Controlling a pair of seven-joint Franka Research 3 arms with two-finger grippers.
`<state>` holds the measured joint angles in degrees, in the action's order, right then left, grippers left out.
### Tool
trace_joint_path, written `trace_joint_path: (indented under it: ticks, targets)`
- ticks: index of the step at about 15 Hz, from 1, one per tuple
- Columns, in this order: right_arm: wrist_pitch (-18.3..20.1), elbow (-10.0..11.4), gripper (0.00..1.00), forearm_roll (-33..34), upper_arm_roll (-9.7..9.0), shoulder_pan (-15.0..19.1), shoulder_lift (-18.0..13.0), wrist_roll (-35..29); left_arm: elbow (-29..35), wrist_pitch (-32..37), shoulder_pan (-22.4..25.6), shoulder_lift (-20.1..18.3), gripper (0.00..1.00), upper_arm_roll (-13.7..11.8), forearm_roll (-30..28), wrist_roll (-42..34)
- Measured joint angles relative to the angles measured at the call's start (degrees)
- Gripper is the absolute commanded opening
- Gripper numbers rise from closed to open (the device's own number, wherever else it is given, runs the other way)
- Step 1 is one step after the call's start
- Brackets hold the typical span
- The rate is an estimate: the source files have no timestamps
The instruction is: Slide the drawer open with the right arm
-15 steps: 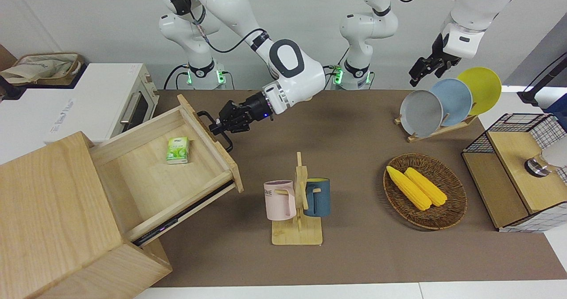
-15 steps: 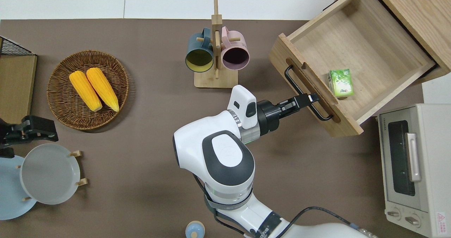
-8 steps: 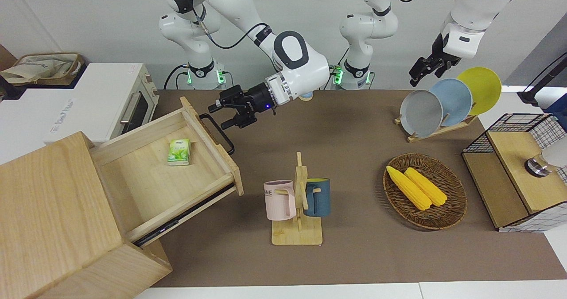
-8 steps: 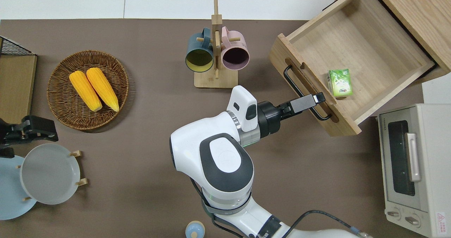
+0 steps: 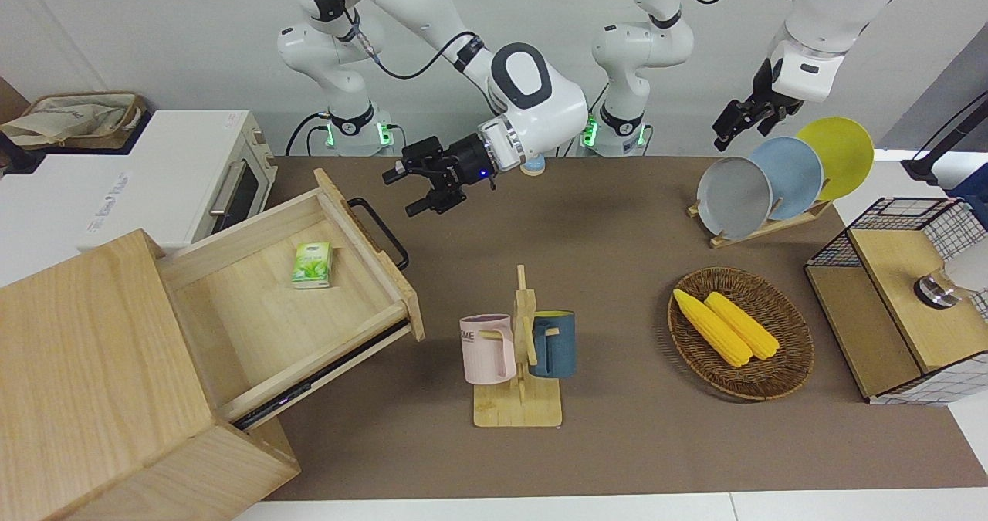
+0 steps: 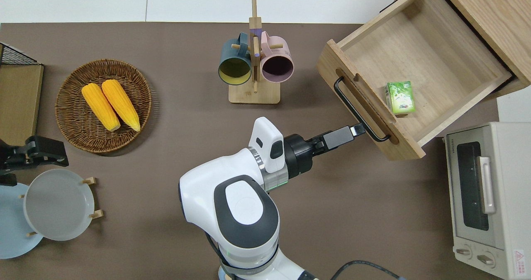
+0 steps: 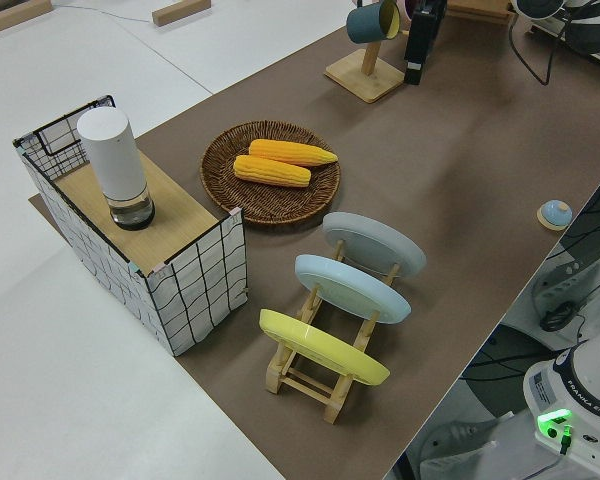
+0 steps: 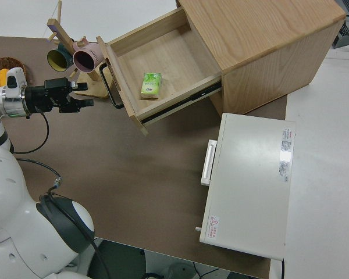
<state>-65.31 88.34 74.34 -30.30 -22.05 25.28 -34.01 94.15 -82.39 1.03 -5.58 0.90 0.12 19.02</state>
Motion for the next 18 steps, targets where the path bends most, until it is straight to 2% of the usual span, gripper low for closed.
trace_joint_path:
  ticks: [3,7,9,11,13,14,16,18]
  targets:
    - [0.81,-0.75,0.992,-1.93,0.06,-1.80,-0.04,-0.35,0.00,0.00,0.00,0.00,0.99,0.00,0.00,0.00]
    - [0.89,-1.38,0.992,-5.52,0.14,-2.36,-0.49,-1.14,0.00,0.00,0.00,0.00,0.99,0.00,0.00,0.00]
    - [-1.71,-1.67,0.992,-10.59,1.01,-2.42,-1.98,-3.23,0.00,0.00,0.00,0.00,0.99,0.00,0.00,0.00]
    - [-6.20,-2.33,0.992,-19.13,3.96,-2.61,-5.14,-4.40,0.00,0.00,0.00,0.00,0.99,0.00,0.00,0.00]
    - [-10.36,-3.00,0.992,-27.97,8.07,-2.54,-9.64,-4.37,0.00,0.00,0.00,0.00,0.99,0.00,0.00,0.00]
    - [-11.75,-3.07,0.992,-30.88,9.53,-2.32,-11.58,-4.22,0.00,0.00,0.00,0.00,0.99,0.00,0.00,0.00]
    - [-13.79,-3.06,0.992,-35.56,11.16,-1.11,-15.02,-4.05,0.00,0.00,0.00,0.00,0.99,0.00,0.00,0.00]
    - [-15.35,-3.01,0.992,-41.23,11.66,1.25,-17.23,-3.38,0.00,0.00,0.00,0.00,0.99,0.00,0.00,0.00]
